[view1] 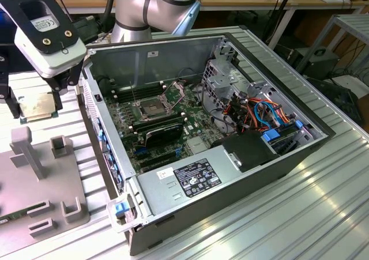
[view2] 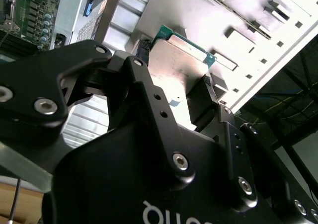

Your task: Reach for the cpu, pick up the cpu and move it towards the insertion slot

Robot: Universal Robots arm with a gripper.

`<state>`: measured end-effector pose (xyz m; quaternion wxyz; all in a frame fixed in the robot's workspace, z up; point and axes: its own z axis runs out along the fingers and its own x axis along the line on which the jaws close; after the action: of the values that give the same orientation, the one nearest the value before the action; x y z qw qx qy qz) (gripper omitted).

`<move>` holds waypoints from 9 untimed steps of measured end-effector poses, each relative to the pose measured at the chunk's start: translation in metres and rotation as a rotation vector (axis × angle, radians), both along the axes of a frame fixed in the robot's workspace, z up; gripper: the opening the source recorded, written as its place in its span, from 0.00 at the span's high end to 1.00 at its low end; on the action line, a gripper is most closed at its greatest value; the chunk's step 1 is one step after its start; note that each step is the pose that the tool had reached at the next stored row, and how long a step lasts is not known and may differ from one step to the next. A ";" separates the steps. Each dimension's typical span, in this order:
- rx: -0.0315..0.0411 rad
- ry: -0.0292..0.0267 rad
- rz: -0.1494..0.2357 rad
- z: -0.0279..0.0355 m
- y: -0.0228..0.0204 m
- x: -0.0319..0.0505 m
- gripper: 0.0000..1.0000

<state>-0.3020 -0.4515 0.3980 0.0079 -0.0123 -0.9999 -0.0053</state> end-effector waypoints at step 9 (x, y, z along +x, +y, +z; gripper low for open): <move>0.0000 0.0000 0.000 0.0000 0.0000 0.0037 0.45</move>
<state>-0.2983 -0.4515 0.3980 0.0078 -0.0123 -0.9999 -0.0053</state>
